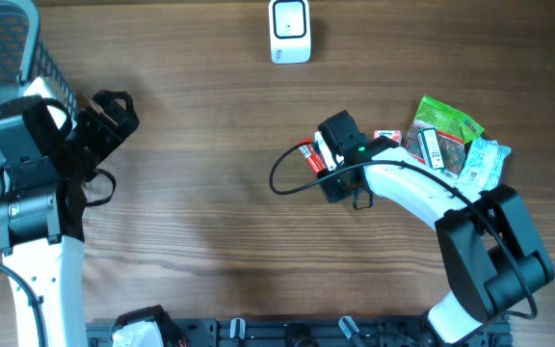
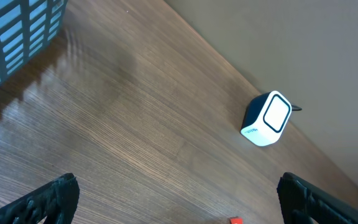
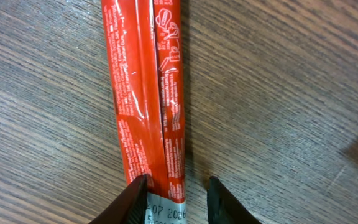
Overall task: Scan the item barcode
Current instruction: 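Carry the red stick pack up to the white scanner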
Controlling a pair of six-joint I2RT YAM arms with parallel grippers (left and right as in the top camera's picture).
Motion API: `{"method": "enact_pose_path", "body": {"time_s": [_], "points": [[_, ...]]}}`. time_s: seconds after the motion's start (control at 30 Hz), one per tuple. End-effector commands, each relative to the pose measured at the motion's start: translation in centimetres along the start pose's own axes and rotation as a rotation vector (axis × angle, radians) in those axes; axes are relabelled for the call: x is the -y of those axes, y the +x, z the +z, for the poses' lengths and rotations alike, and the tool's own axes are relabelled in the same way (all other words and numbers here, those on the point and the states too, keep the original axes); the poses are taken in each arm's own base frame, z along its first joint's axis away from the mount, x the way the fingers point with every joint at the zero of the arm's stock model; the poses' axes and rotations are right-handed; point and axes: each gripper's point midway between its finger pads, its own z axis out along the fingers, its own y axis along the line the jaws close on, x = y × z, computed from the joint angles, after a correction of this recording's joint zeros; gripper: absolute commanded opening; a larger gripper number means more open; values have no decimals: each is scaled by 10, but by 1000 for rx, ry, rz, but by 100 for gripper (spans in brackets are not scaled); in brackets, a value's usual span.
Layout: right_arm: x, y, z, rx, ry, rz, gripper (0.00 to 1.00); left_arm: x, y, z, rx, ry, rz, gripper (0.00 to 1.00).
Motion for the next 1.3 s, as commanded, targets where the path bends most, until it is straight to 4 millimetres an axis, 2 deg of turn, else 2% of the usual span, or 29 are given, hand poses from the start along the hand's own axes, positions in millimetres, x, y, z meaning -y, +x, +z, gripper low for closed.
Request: {"method": "enact_pose_path", "body": {"time_s": [0.0, 0.1, 0.23, 0.3, 0.33, 0.5, 0.6, 0.7, 0.77, 0.87, 1.03, 1.27], "points": [[-13, 13, 7, -59, -78, 68, 33, -1, -2, -1, 8, 0, 9, 100], [-19, 24, 9, -96, -116, 101, 33, -1, -2, -1, 8, 0, 9, 100], [-19, 37, 15, -122, -113, 126, 27, -1, -2, -1, 7, 0, 9, 100], [-24, 35, 14, -118, -141, 129, 17, -1, -2, -1, 8, 0, 9, 100], [-27, 34, 14, -117, -161, 131, 6, -1, -2, -1, 8, 0, 9, 100], [-28, 32, 12, -113, -167, 120, 4, -1, -2, -1, 8, 0, 9, 100], [-8, 13, -12, -60, -46, 128, 4, -1, -2, -1, 8, 0, 9, 100], [15, -13, -54, 105, 92, 142, 4, -1, -2, -1, 8, 0, 9, 100], [16, -24, -83, 200, 91, 140, 4, -1, -2, -1, 8, 0, 9, 100], [6, -24, -105, 246, 32, 136, 4, -1, -2, -1, 7, 0, 9, 100], [-21, -24, -114, 255, -116, 50, 4, -1, -2, -1, 7, 0, 9, 100], [-20, -23, -114, 252, -113, 41, 4, -1, -2, -1, 7, 0, 9, 100]]}}
